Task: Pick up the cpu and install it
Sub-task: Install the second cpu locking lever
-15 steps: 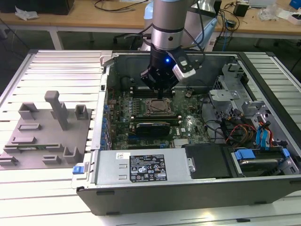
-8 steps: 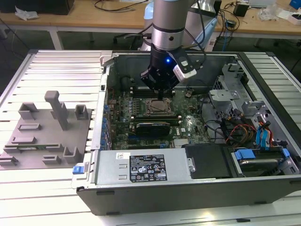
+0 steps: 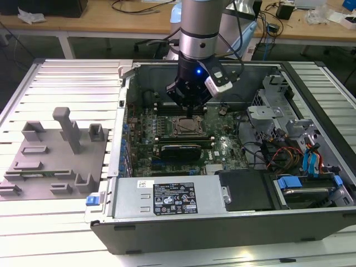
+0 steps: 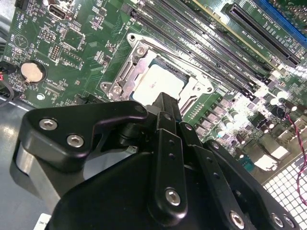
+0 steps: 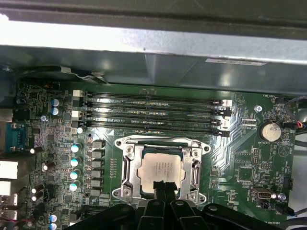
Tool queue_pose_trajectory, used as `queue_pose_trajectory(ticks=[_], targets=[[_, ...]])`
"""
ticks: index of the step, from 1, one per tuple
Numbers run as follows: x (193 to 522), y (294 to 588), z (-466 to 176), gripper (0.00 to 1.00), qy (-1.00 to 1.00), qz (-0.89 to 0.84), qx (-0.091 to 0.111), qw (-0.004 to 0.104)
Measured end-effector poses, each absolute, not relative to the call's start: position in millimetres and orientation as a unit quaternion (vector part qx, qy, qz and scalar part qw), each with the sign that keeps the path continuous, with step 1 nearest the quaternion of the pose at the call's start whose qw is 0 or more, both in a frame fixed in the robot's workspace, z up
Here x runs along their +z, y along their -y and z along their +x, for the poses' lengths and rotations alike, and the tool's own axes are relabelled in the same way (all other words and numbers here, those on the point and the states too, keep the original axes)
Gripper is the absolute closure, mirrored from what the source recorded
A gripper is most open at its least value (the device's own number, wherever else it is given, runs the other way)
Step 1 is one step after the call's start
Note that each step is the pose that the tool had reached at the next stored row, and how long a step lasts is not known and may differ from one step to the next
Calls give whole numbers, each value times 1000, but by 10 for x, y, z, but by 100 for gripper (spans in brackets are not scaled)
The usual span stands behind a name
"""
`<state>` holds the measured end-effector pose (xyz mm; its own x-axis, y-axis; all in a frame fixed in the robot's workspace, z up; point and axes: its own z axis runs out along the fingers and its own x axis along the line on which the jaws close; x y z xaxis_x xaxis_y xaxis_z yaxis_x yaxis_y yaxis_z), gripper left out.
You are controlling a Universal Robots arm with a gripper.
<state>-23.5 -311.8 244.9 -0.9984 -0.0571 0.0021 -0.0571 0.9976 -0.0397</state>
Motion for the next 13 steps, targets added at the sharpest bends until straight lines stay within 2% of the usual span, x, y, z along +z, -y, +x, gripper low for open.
queue_pose_trajectory(ticks=[8, 13], targets=[[2451, 3146, -234, 89, 999, 29, 20, 1], [2450, 3270, -236, 89, 999, 29, 18, 0]])
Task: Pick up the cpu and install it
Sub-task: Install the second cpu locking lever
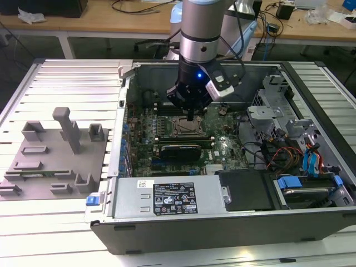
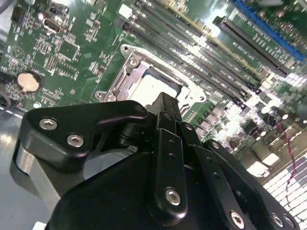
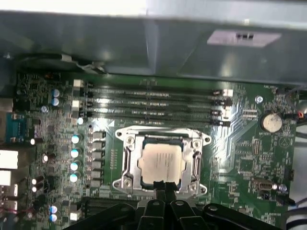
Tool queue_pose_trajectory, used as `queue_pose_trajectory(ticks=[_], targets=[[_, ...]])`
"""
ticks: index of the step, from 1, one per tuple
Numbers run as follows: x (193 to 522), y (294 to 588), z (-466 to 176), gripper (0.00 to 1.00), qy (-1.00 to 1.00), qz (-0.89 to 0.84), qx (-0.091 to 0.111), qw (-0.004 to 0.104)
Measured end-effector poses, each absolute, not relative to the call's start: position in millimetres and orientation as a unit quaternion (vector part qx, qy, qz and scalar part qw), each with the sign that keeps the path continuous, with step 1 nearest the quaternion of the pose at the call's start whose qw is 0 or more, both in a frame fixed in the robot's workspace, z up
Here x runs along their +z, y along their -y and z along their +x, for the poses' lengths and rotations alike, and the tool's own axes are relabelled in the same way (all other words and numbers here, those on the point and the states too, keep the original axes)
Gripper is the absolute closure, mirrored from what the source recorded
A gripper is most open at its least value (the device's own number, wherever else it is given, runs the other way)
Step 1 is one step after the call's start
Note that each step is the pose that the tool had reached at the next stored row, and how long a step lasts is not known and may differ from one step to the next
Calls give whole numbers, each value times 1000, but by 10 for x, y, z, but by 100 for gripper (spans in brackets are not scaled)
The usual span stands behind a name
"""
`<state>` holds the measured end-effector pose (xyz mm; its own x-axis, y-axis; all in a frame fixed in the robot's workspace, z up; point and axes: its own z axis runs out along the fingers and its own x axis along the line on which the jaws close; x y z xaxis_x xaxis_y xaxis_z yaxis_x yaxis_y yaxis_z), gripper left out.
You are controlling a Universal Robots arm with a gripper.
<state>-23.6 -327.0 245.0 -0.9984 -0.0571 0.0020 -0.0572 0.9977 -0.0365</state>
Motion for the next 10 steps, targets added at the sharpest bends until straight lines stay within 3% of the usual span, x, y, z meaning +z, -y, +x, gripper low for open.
queue_pose_trajectory(ticks=[10], targets=[[2445, 3529, -241, 89, 1000, 29, 10, 0]])
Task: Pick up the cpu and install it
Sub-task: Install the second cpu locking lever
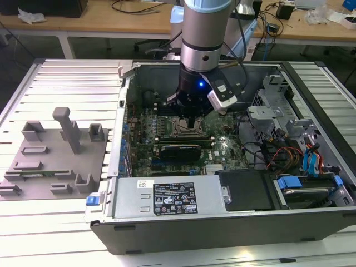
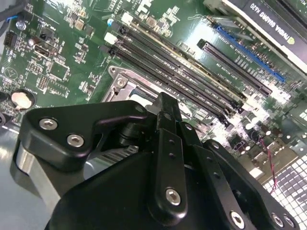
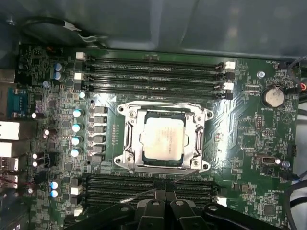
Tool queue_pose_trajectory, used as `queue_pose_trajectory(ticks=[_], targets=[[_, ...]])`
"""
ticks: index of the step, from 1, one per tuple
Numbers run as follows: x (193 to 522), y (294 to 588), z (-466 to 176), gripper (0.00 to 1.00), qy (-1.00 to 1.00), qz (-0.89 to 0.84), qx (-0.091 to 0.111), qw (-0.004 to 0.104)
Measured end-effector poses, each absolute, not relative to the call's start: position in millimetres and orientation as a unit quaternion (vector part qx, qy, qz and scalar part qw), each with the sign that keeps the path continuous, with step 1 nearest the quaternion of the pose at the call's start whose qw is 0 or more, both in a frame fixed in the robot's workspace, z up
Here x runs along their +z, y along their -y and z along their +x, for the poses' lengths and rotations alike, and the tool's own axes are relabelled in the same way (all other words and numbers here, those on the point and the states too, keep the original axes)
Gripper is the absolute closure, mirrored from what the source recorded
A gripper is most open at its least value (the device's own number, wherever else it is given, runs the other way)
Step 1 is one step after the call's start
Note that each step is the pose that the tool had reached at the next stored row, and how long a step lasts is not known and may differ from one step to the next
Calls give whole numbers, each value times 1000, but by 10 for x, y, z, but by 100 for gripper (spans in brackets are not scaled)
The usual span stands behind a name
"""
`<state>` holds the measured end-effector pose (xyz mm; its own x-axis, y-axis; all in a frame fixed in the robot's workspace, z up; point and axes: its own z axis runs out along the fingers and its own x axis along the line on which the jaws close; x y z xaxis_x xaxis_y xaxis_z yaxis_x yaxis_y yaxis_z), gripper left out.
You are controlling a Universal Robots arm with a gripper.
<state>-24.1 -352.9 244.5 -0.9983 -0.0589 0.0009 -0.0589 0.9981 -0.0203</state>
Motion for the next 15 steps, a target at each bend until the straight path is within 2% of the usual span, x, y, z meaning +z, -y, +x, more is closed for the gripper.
queue_pose_trajectory(ticks=[8, 15], targets=[[2430, 3537, -288, 89, 1000, 30, 10, 0], [2383, 3557, -330, 89, 1000, 30, -3, -2]])
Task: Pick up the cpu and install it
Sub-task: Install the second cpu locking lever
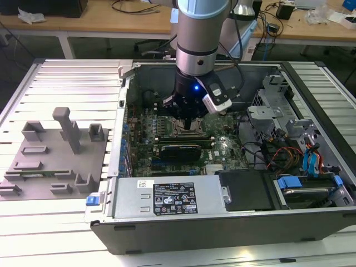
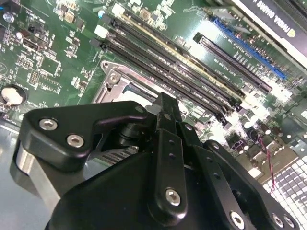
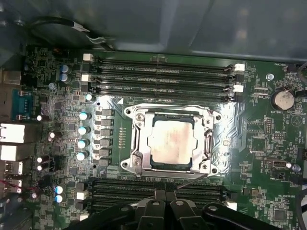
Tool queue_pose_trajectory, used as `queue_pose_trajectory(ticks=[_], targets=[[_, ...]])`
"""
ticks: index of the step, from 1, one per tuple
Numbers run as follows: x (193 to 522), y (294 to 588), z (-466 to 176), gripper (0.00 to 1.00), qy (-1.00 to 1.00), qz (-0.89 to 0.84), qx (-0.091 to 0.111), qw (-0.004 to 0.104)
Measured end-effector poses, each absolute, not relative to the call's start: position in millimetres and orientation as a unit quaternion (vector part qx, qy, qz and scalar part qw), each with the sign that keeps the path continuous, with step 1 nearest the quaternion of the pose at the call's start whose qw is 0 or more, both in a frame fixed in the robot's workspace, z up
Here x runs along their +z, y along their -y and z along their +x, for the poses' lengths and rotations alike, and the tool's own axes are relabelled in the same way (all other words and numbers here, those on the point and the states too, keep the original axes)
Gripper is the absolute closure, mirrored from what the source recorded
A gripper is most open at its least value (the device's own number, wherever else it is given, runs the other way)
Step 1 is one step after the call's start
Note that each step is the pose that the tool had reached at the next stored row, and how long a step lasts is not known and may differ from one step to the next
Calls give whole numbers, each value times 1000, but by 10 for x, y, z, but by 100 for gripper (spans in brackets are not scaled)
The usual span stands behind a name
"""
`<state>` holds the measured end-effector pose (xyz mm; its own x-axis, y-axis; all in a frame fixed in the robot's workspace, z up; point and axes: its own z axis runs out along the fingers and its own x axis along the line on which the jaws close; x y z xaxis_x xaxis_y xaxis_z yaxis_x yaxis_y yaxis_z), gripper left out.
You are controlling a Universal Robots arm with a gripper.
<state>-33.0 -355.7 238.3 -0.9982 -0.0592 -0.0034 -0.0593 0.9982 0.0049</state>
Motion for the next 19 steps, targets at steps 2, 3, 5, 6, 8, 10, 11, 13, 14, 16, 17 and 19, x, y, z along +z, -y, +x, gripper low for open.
queue_pose_trajectory(ticks=[2, 3, 5, 6, 8, 10, 11, 13, 14, 16, 17, 19], targets=[[2379, 3565, -331, 89, -1000, -30, 5, 2], [2376, 3569, -332, 89, -1000, -30, 5, 2], [2366, 3583, -335, 89, -1000, -30, 6, 2], [2361, 3586, -337, 89, -1000, -30, 6, 2], [2348, 3598, -346, 89, -1000, -30, 8, 2], [2343, 3606, -351, 89, -999, -30, 11, 2], [2338, 3608, -365, 89, -999, -30, 13, 3], [2331, 3608, -380, 89, -999, -30, 15, 4], [2329, 3607, -386, 89, -999, -30, 16, 4], [2326, 3608, -393, 89, -999, -30, 16, 4], [2324, 3610, -402, 89, -999, -30, 16, 5], [2322, 3617, -419, 89, -999, -30, 16, 5]])
